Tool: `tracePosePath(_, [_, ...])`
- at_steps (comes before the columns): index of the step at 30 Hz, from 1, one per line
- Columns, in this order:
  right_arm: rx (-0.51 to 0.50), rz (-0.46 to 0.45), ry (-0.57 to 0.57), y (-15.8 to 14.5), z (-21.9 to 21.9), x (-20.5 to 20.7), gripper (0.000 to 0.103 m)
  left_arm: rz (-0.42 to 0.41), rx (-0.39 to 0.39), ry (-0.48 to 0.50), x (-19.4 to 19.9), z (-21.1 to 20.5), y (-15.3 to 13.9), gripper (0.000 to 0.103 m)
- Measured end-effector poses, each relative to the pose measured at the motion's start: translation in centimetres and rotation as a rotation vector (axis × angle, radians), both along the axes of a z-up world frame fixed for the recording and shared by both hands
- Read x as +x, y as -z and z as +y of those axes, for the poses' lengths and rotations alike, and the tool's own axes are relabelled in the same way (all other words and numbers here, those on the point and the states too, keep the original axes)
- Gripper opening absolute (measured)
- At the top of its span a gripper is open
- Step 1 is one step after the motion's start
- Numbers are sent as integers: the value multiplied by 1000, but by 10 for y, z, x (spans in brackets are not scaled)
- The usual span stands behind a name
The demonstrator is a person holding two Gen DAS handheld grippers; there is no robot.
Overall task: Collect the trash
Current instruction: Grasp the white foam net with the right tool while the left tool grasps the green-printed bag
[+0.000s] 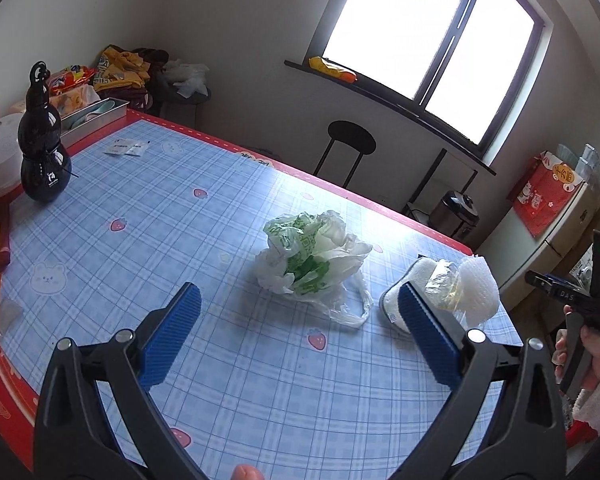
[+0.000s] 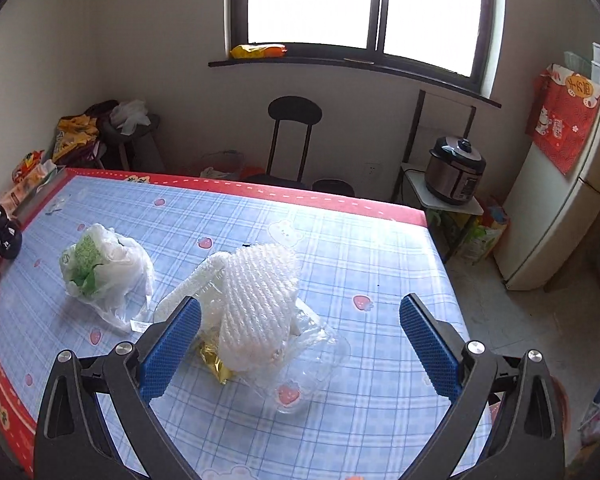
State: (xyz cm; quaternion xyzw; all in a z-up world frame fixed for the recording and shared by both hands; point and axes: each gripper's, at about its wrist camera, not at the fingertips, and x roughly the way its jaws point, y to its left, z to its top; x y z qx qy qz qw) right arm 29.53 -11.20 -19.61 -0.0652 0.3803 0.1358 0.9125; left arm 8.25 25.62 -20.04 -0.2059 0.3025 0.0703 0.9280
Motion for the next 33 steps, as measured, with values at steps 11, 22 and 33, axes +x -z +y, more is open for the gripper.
tracePosePath(11, [-66,162,88,68,39,50,72,88,-12,-64,4,41,30,97])
tracePosePath(22, [146,138,98,38,18,6,35,112,-64,71,50,23,40,97])
tracePosePath(33, [211,95,154,19,-27,-40,35,142,-189,39,135,34,58,94])
